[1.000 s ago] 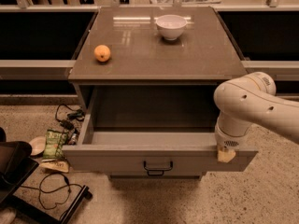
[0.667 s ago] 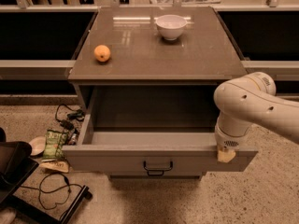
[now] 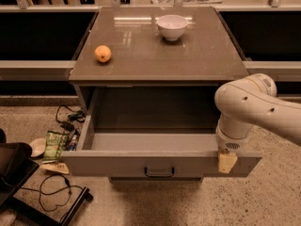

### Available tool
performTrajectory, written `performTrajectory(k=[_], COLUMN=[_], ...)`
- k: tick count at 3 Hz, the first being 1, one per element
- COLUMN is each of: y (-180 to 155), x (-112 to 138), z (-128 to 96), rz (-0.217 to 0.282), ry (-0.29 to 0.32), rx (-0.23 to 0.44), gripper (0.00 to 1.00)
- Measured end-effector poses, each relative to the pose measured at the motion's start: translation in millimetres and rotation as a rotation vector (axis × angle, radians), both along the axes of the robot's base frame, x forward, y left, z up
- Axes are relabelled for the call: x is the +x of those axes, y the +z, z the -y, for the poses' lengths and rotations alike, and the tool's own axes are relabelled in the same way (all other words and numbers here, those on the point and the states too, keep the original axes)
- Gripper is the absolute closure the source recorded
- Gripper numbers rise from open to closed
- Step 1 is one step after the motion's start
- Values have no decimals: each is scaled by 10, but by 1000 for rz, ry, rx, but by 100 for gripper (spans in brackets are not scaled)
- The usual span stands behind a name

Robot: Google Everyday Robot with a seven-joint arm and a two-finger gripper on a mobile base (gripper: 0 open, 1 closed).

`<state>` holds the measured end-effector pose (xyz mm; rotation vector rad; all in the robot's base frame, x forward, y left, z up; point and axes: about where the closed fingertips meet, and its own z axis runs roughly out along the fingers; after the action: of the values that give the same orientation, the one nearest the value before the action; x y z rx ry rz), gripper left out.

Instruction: Open top drawer

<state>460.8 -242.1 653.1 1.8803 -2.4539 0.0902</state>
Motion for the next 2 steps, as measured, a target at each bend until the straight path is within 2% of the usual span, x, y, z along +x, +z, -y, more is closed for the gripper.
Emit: performTrajectory(k=[1,2], y=[-5,-40], x=[-8,-107], z=[5,31], rz=[-1,-12], ry=[-1,-13], rx=[-1,8], gripper=[0,0])
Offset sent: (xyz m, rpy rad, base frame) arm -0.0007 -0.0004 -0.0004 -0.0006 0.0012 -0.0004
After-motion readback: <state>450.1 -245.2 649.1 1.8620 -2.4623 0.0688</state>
